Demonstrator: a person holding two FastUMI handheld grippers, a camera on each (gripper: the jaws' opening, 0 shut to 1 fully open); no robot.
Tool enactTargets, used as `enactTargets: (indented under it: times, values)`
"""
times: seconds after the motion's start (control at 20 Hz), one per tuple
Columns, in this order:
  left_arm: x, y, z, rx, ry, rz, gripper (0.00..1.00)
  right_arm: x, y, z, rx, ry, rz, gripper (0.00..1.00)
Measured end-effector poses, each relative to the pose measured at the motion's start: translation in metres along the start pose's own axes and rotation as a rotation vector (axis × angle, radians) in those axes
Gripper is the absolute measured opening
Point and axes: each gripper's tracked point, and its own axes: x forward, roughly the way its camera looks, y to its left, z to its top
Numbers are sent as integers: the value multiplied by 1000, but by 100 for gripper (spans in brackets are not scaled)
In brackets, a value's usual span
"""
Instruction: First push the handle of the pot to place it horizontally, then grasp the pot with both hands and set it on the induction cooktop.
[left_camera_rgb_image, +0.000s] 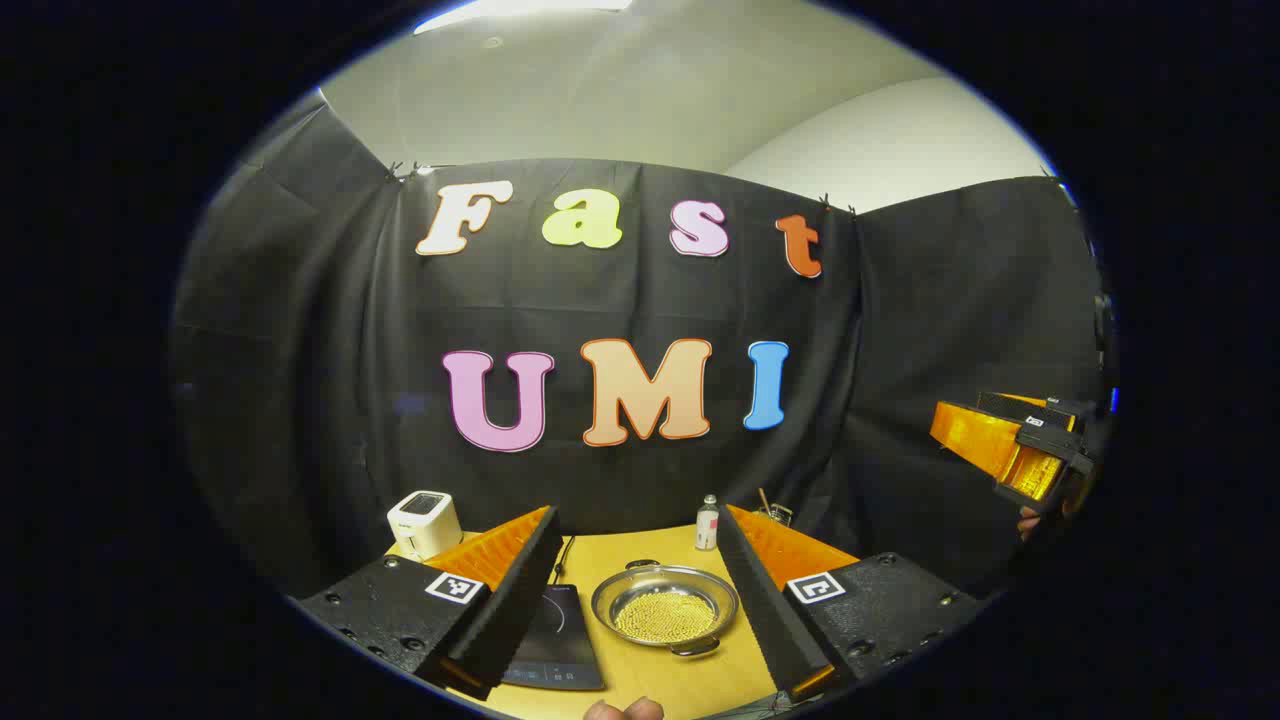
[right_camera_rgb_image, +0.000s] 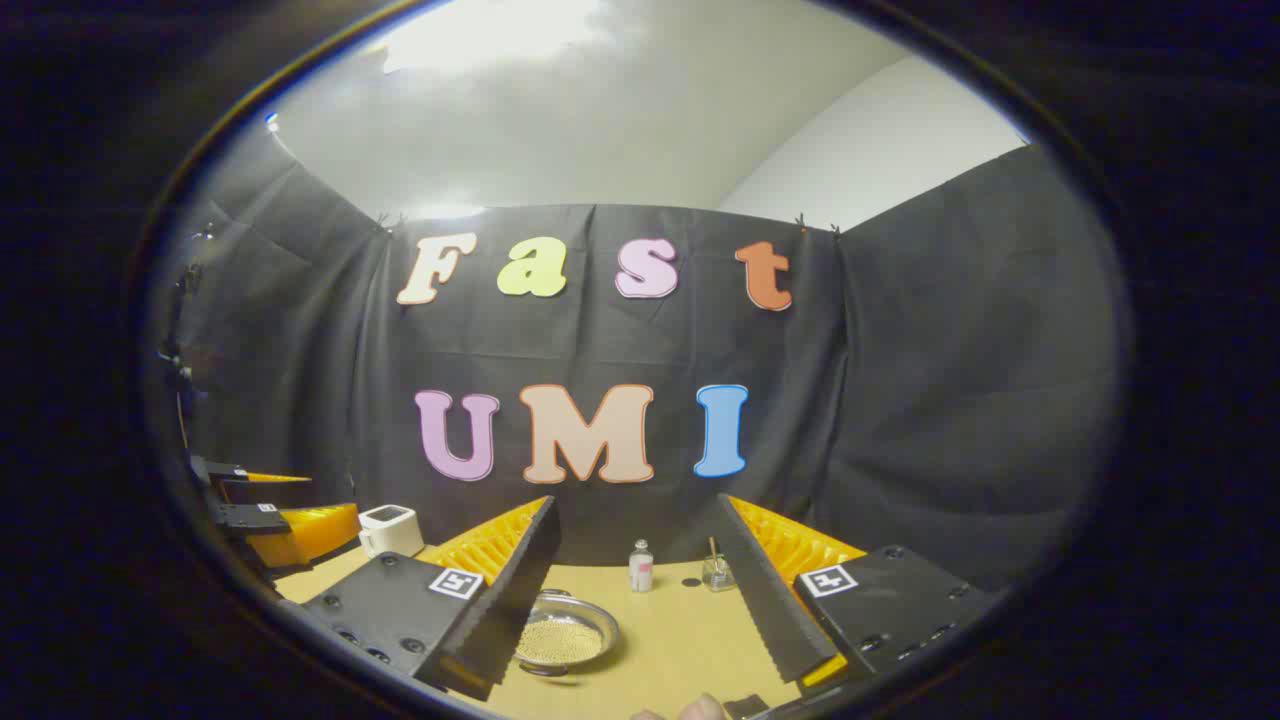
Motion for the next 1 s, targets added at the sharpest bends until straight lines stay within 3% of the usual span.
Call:
enactTargets:
  times: [0.55,0.7,0.75,0.85,1.0]
  values:
    - [-2,4,1,29,-2,17,95,6,1,-4,13,16,14,97]
    - [-1,7,0,33,-2,23,91,7,6,-6,20,23,21,97]
    - [-3,10,0,35,-2,27,95,8,8,-5,23,24,23,97]
    - [-4,16,3,40,-10,39,91,8,13,-3,28,19,28,97]
    - [-9,29,7,55,-26,56,94,12,29,-10,37,29,49,97]
